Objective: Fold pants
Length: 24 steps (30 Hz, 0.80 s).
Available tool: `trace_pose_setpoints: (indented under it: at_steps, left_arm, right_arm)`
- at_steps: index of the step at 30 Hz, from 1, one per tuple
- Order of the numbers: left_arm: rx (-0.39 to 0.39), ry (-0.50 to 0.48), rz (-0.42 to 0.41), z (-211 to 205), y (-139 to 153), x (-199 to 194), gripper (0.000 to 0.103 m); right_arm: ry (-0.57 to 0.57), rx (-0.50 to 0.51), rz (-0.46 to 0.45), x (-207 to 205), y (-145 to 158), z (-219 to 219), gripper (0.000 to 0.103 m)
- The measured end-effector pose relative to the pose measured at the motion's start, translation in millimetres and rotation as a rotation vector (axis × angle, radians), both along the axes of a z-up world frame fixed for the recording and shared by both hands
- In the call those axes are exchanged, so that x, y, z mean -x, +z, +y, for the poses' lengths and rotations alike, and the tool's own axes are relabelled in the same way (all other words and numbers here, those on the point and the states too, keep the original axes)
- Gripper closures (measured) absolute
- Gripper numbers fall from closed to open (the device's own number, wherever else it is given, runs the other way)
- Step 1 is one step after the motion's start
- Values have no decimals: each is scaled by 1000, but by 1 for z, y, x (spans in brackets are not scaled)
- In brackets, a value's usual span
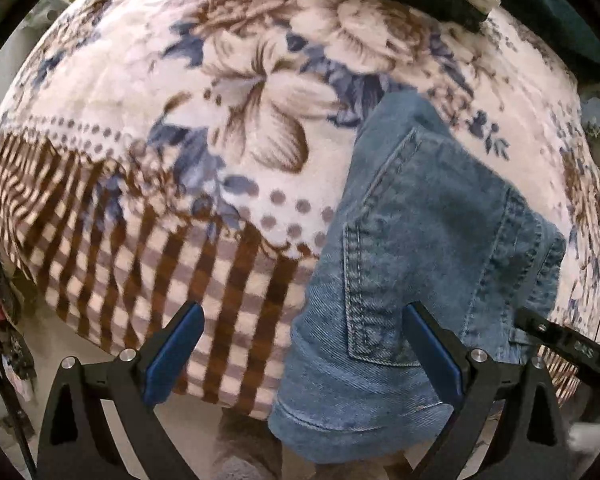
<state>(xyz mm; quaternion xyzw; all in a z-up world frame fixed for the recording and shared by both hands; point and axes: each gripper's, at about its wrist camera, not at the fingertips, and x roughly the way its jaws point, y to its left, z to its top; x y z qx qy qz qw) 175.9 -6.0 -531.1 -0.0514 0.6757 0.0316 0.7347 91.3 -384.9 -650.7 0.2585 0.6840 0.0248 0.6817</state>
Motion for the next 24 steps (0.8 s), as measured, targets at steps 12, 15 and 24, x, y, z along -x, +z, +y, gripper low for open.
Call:
trace_pose_setpoints:
  at_steps: [12, 15, 24]
  left_arm:
    - [100, -4, -25, -10, 2, -31, 2]
    - [147, 0, -10, -16, -10, -47, 2]
    - [163, -11, -5, -16, -26, -76, 2]
  right_arm:
    - [-192, 16, 73, 51, 32, -90, 62]
    - [-178, -29, 159, 51, 5, -89, 49]
    - [-343, -287, 182, 76, -52, -100, 28]
